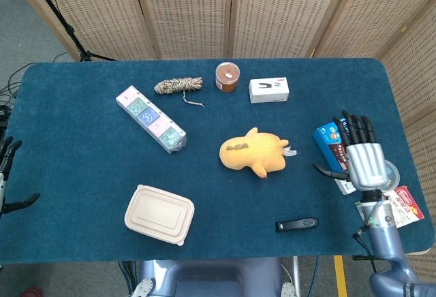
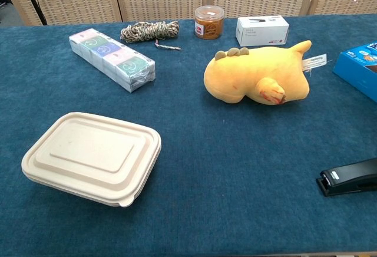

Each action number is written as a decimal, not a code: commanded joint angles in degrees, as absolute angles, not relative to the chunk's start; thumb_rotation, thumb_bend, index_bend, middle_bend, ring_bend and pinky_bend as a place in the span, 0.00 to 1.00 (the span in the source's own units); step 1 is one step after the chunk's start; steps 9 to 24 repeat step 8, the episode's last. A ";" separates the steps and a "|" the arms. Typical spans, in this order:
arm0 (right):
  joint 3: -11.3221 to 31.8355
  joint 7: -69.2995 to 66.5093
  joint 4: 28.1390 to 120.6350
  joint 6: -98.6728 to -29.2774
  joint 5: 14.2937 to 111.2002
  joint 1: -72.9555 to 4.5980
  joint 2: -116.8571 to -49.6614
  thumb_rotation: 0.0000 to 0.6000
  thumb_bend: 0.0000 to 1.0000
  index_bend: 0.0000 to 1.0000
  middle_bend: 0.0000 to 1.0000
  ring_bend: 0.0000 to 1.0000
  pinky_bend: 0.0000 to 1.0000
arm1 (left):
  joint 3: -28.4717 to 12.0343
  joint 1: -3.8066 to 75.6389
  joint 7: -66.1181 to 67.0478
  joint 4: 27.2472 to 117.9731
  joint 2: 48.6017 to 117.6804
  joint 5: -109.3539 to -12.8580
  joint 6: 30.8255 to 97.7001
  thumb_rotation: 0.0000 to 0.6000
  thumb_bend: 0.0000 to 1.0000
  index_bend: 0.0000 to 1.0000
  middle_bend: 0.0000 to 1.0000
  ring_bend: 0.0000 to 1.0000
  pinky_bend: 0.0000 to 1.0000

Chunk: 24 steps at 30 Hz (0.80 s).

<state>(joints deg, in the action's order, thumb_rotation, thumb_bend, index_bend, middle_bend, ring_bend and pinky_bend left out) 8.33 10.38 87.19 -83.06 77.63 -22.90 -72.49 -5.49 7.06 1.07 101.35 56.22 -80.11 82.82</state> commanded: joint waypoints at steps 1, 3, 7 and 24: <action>6.81 5.80 83.91 -85.56 78.12 -18.71 -69.81 0.02 0.00 0.00 0.00 0.00 0.00 | -5.16 6.83 1.94 101.68 56.68 -80.13 83.11 1.00 0.00 0.00 0.00 0.00 0.00; 6.62 3.24 81.99 -86.58 77.82 -16.92 -69.40 0.03 0.00 0.00 0.00 0.00 0.00 | -4.95 6.53 2.22 101.80 56.95 -80.14 83.43 1.00 0.00 0.00 0.00 0.00 0.00; 6.34 -2.28 78.46 -88.86 78.20 -13.87 -70.07 0.04 0.00 0.00 0.00 0.00 0.00 | -4.46 5.90 2.90 101.68 57.49 -80.40 84.17 1.00 0.00 0.00 0.00 0.00 0.00; 6.26 -3.22 77.88 -89.23 78.44 -13.39 -70.28 0.04 0.00 0.00 0.00 0.00 0.00 | -4.42 5.81 3.10 101.59 57.60 -80.45 84.31 1.00 0.00 0.00 0.00 0.00 0.00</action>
